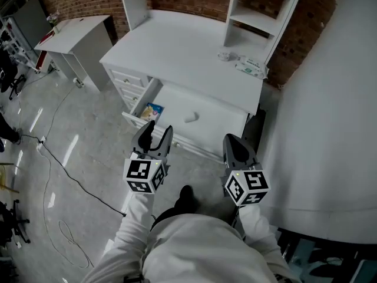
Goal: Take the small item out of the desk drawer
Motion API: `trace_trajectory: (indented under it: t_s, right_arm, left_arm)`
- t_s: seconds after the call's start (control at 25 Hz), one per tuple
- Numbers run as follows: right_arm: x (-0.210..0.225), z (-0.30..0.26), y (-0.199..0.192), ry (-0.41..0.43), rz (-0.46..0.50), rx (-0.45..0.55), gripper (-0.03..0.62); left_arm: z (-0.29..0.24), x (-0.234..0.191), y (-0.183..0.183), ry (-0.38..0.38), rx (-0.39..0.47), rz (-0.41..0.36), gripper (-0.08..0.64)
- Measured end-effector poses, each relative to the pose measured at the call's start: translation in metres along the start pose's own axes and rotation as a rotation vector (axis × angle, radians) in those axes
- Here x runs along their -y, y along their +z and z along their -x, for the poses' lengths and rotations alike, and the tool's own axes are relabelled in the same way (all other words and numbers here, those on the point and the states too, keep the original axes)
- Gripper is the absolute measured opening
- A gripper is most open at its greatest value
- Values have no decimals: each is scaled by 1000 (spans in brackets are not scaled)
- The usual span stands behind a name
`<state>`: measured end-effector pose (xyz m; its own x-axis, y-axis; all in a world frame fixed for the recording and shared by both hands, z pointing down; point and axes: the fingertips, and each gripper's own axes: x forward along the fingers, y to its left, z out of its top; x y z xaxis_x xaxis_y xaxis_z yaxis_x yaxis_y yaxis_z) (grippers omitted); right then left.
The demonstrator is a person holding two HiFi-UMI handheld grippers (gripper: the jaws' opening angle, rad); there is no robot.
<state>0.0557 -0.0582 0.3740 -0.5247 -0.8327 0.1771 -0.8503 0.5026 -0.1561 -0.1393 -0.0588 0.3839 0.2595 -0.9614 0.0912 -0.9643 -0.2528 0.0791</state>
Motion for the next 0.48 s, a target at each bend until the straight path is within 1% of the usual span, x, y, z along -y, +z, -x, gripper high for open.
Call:
trace_trajectory:
  t_s: [0.28,0.48]
  right_arm:
    - [12,-49,10,-31,0,8,28]
    - [18,-77,12,-51,-5,3,28]
  left_arm:
    - [-51,-26,1,-43,-21,-30,225]
    - [-77,-41,-2,-73,-34,-20,233]
